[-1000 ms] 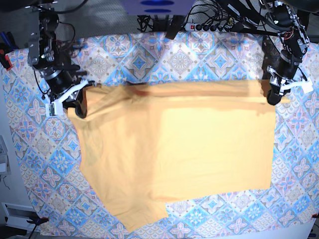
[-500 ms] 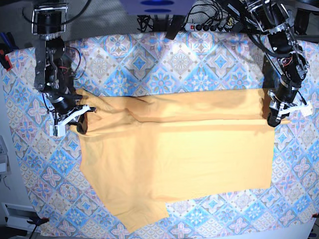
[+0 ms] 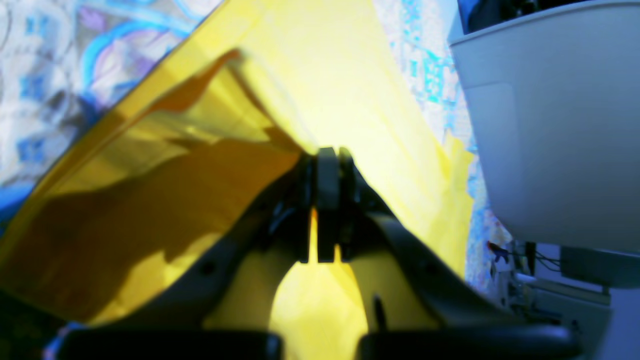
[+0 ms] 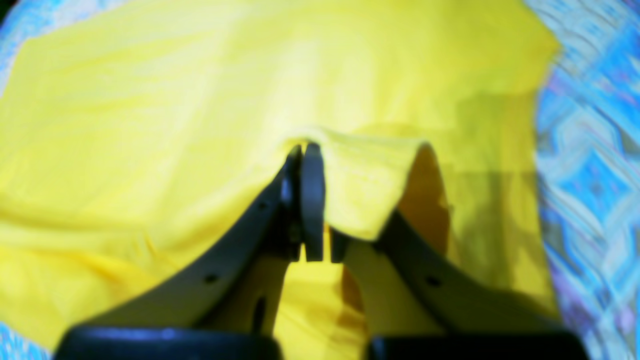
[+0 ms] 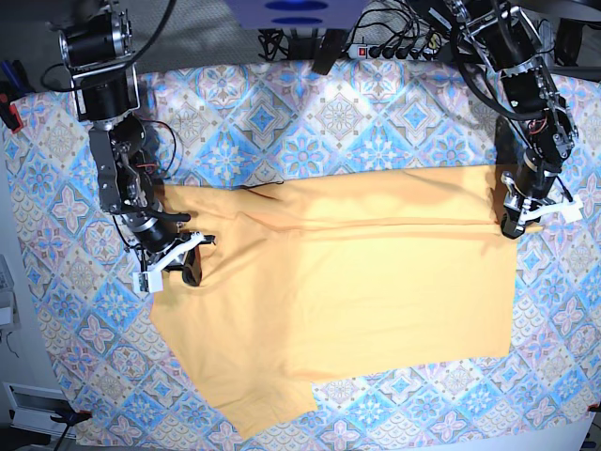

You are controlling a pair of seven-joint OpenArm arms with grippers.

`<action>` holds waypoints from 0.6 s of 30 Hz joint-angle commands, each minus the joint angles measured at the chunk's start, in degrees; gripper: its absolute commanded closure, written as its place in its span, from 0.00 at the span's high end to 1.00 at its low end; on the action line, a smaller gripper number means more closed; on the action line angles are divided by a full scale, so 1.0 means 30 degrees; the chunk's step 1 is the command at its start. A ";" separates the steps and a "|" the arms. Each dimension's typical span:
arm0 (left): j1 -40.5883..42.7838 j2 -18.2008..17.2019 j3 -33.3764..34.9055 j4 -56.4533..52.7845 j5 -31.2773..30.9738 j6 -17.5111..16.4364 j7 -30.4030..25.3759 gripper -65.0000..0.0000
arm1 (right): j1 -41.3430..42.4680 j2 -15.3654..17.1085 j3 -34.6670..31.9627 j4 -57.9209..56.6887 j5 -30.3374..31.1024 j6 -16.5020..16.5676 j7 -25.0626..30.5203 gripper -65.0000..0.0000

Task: Fold the T-shirt properly
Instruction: 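Lift both held corners and drag them across the shirt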

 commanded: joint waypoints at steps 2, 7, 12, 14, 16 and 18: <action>-0.0393 -0.0264 -0.0076 -0.0117 -0.0217 -0.0191 -0.0201 0.00 | 0.0667 0.0232 -0.0246 -0.0366 0.0094 0.0085 0.0787 0.01; -0.0539 -0.0264 -0.0105 -0.0820 -0.0217 -0.0191 -0.0201 0.00 | 0.0580 0.0232 -0.0304 -0.0572 0.0094 0.0085 0.0934 0.06; -0.0569 -0.0264 -0.0105 -0.0820 -0.0217 -0.0103 -0.0201 0.15 | 0.0580 0.0232 -0.0275 -0.0513 0.0094 0.0085 0.0934 0.15; -0.0569 -0.0264 -0.0105 -0.0791 -0.0217 -0.0074 -0.0201 0.18 | 0.0580 0.0232 -0.0275 -0.0513 0.0123 0.0056 0.0934 0.16; -0.0569 -0.0264 -0.0105 -0.0762 -0.0275 -0.0074 -0.0114 0.18 | 0.0550 0.0232 -0.0275 -0.0454 0.0123 0.0056 0.0934 0.16; -0.0451 -0.0264 -0.0105 -0.0645 -0.0363 -0.0132 -0.0055 0.18 | 0.0521 0.0232 -0.0275 -0.0308 0.0153 0.0056 0.0934 0.16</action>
